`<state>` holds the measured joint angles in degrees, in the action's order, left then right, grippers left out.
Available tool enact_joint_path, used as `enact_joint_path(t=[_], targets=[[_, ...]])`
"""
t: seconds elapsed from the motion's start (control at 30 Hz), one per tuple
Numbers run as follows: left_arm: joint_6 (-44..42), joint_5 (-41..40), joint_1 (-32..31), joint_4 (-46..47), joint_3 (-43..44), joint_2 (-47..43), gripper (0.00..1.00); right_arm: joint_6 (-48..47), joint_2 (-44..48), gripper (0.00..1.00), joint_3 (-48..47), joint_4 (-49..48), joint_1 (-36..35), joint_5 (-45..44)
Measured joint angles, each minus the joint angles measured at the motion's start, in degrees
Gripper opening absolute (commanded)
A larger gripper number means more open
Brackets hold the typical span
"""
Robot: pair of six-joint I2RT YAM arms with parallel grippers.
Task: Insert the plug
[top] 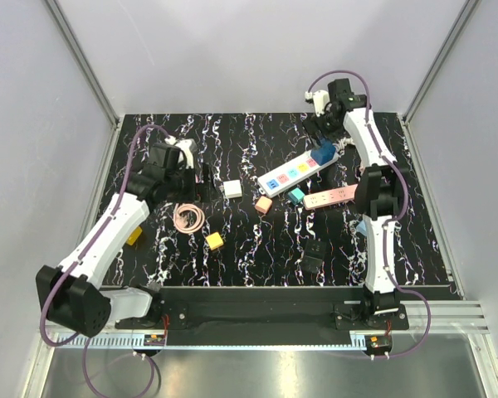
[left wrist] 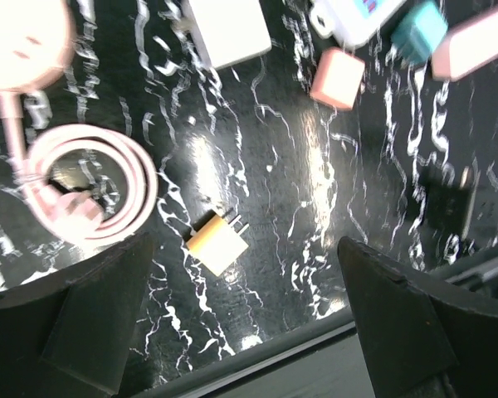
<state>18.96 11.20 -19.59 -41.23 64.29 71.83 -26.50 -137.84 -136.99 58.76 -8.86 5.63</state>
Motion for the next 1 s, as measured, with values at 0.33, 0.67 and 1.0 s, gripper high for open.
enact_joint_path(t=[0.33, 0.67, 1.0], targets=[[11.6, -5.5, 17.6, -4.3, 1.9, -4.9, 0.99, 8.6, 16.1, 1.00, 8.1, -1.0, -1.8, 1.4], [22.7, -17.1, 38.4, -9.7, -2.1, 4.2, 0.99, 23.8, 39.6, 1.00, 44.2, -17.7, -21.6, 6.4], [26.3, -23.5, 39.1, -9.9, -3.8, 15.1, 0.99, 31.6, 46.4, 1.00, 56.0, -28.8, -21.8, 10.6]])
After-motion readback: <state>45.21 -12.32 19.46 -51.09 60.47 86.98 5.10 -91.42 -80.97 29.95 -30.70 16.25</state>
